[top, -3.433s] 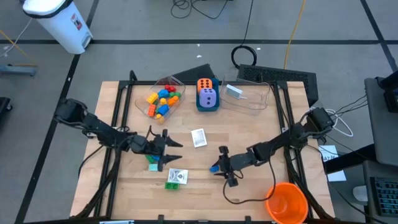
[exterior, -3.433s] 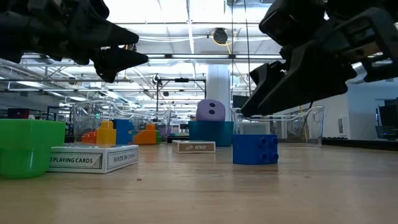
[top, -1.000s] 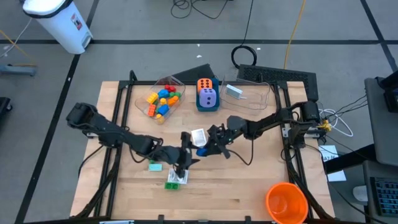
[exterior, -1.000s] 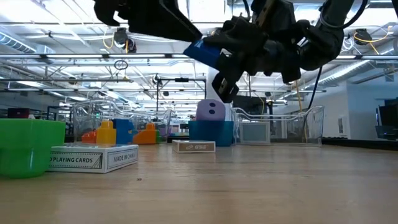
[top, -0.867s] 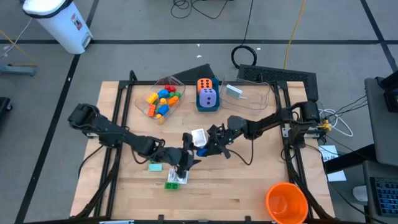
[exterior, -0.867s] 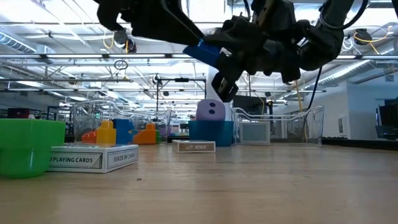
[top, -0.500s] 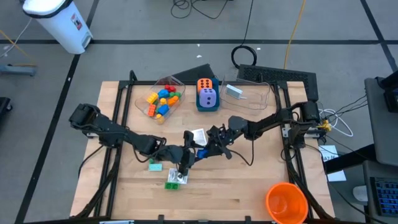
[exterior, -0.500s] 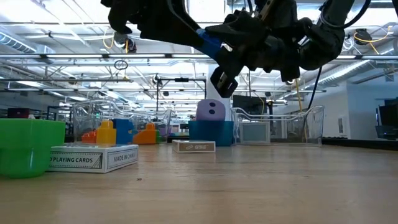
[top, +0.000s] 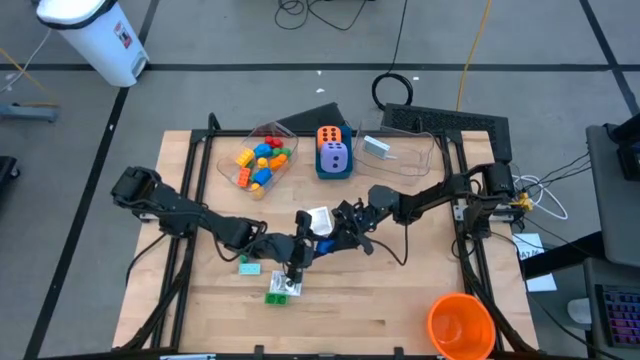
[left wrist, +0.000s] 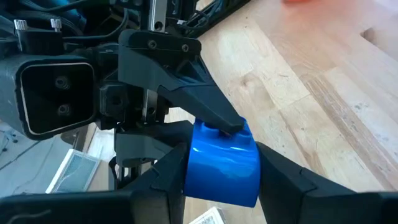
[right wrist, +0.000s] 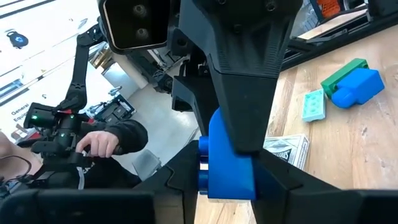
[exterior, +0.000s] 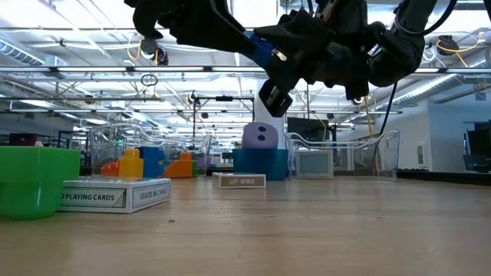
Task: Pick & Place Toys
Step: Put the blue game piece into the left transparent bin
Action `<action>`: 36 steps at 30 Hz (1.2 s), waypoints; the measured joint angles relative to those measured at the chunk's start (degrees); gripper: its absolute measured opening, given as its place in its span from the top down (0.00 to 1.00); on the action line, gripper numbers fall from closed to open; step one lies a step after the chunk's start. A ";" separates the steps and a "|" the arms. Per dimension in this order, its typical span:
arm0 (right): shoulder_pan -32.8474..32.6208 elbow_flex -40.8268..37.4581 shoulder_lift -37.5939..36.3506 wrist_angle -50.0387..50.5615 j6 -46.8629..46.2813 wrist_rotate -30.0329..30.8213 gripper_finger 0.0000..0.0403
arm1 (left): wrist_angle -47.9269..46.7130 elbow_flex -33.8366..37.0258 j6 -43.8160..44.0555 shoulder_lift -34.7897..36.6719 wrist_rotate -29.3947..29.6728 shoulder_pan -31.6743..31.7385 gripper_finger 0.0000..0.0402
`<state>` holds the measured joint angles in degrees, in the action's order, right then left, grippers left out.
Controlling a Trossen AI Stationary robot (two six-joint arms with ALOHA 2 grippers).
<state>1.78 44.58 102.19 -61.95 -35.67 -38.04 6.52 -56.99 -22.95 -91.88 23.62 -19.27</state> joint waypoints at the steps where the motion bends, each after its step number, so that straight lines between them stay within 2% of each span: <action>1: 0.00 -0.01 0.00 -0.07 0.08 -0.01 0.75 | 0.25 0.02 0.10 0.00 0.02 0.00 0.63; 5: 0.03 0.00 0.02 -1.82 -0.73 -1.50 0.69 | 1.51 0.07 0.70 1.14 0.63 -0.18 0.62; 9: 0.45 0.00 0.07 -8.24 -4.61 -5.43 0.62 | 1.69 0.00 1.25 4.74 1.07 -0.55 0.61; 15: 2.06 0.00 0.07 -15.81 -8.74 -7.09 0.54 | -4.44 0.00 3.64 11.95 1.26 -0.74 0.64; 21: 3.06 0.00 0.07 -16.27 -9.06 -8.59 0.50 | -14.32 0.00 9.05 20.14 7.09 -0.74 0.63; 26: 3.06 0.00 0.07 -15.48 -6.76 -8.49 0.51 | -20.25 0.17 10.23 26.58 14.55 0.12 0.64; 29: 3.06 0.00 0.07 -15.63 -6.48 -8.35 0.51 | -21.41 2.36 11.88 30.63 18.04 2.27 0.64; 36: 2.97 0.00 0.07 -14.90 -5.62 -8.29 0.51 | -18.08 13.49 16.86 39.98 17.99 8.62 0.64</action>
<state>4.75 44.58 102.26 -76.84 -41.29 -46.34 -11.57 -43.50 -6.09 -51.89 41.61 -10.64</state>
